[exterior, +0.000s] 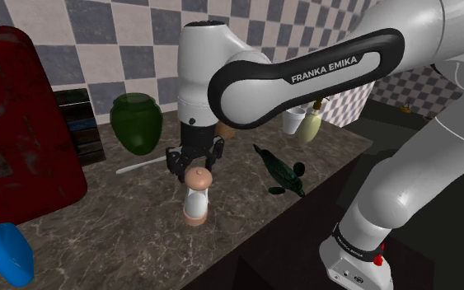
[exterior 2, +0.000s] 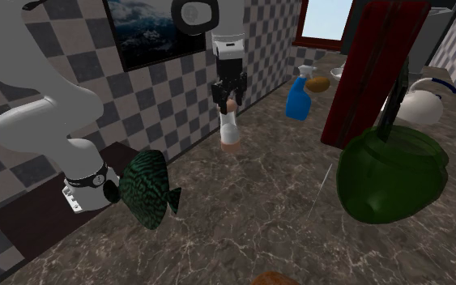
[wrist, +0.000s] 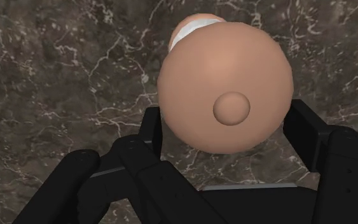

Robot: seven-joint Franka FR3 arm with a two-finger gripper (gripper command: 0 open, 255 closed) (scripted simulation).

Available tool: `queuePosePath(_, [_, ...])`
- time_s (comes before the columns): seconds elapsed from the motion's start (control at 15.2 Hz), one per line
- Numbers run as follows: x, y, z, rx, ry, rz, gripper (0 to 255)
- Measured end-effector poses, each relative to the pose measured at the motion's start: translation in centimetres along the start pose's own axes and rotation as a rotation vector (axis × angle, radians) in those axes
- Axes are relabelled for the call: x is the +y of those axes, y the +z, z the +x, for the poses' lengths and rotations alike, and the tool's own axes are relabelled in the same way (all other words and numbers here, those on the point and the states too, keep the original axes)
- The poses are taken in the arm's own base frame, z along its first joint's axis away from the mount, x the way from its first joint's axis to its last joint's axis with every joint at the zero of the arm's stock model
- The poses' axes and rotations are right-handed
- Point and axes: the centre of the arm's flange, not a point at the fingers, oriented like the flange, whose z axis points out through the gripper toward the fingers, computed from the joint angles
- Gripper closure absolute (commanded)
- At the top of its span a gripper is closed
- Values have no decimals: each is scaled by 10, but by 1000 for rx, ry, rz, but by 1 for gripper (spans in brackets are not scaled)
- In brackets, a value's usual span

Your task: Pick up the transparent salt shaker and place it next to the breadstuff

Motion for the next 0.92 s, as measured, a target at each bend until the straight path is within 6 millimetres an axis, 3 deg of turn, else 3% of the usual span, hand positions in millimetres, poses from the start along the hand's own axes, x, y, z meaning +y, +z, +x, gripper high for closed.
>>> queuePosePath(0.92, [-1,-74,3,0,0,0,255])
